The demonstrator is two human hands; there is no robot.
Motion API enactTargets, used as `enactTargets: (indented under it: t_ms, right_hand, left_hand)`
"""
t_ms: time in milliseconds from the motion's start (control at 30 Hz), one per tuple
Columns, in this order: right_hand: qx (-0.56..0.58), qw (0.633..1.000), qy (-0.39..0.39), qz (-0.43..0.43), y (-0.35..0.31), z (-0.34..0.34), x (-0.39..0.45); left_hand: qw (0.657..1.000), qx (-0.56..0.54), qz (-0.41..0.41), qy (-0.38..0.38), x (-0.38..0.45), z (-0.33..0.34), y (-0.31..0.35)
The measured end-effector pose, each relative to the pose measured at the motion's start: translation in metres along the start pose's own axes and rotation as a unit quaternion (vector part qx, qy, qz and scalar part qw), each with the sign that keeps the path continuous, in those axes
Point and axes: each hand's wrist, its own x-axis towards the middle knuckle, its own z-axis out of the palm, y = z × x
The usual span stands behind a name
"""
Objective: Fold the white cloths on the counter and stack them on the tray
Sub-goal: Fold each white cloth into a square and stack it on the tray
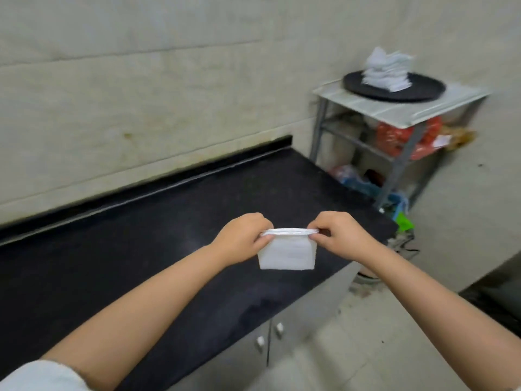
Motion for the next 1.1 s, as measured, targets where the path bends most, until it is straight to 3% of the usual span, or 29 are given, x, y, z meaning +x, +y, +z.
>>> enactTargets:
  t_ms: [267,533,700,900,1100]
  right_hand:
    - [-0.077,0.992,0.093,0.033,0.133,-0.154,0.04]
    - [-0.035,0.986,0.131,0.092,0.254,-0.284,0.126]
    - [0.003,0.985,0.14,0.096,0.324,-0.348,0.17]
    - [0.013,0.986,0.155,0.059,0.4,-0.399,0.241]
    - [0.078,0.984,0.16,-0.022,0.464,-0.45,0.339]
  left_hand:
    - [0.993,-0.001,0.084,0.085,0.198,-0.026,0.08]
    - [0.985,-0.037,0.068,0.156,0.409,-0.047,0.118]
    - [0.976,-0.109,0.019,0.188,0.51,-0.064,0.141]
    - [0.975,-0.116,-0.053,0.183,0.615,-0.077,0.153]
    - [0.944,-0.103,-0.139,0.281,0.707,-0.093,0.153]
